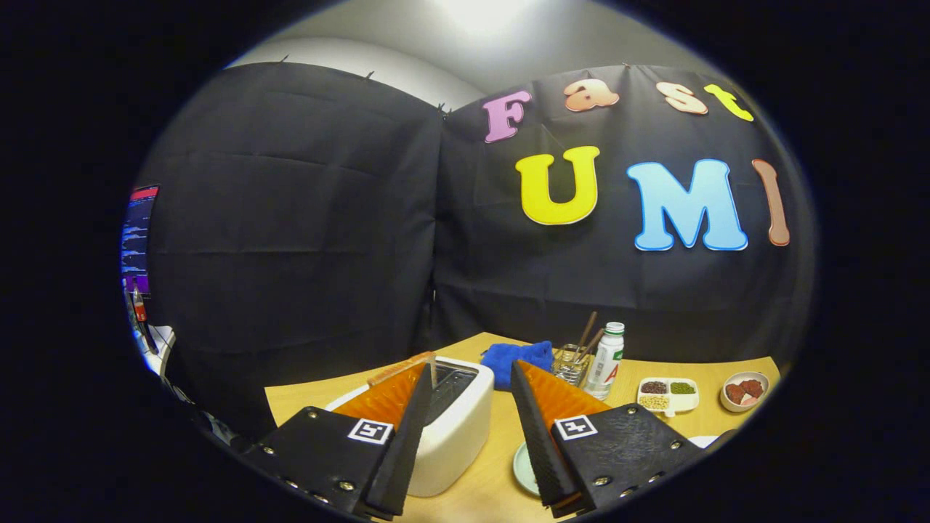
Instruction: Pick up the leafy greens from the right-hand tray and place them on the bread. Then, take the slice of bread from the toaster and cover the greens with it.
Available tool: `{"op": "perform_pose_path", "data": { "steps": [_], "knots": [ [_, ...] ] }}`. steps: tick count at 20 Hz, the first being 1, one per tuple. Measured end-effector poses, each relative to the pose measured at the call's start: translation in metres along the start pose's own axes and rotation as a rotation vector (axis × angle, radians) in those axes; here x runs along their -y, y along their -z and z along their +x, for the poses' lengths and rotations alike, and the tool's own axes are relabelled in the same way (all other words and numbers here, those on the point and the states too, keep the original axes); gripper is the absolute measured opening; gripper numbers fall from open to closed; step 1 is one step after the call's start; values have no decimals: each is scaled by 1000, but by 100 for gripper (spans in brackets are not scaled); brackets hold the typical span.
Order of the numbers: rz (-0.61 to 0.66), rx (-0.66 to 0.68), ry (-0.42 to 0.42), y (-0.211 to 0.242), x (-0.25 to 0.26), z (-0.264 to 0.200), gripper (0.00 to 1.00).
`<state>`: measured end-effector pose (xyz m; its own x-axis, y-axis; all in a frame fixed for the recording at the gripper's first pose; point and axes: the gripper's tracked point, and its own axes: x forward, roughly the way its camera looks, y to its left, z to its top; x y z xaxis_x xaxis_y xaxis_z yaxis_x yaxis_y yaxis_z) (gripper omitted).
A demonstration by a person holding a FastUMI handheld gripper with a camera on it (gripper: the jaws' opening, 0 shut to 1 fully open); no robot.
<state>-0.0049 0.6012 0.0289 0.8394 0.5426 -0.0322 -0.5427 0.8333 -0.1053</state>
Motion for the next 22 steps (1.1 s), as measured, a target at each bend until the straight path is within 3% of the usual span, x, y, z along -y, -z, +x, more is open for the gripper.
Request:
{"op": "perform_pose_path", "data": {
  "steps": [2, 5, 12, 18, 22],
  "knots": [
    [28, -12, -15, 3, -19, 4, 67],
    [18, -27, 38, 10, -32, 16, 67],
    [-8, -26, 61, 16, -67, 29, 67],
    [18, -13, 156, 20, -61, 39, 70],
    [27, -41, 172, 30, -69, 49, 71]
  ]
}}
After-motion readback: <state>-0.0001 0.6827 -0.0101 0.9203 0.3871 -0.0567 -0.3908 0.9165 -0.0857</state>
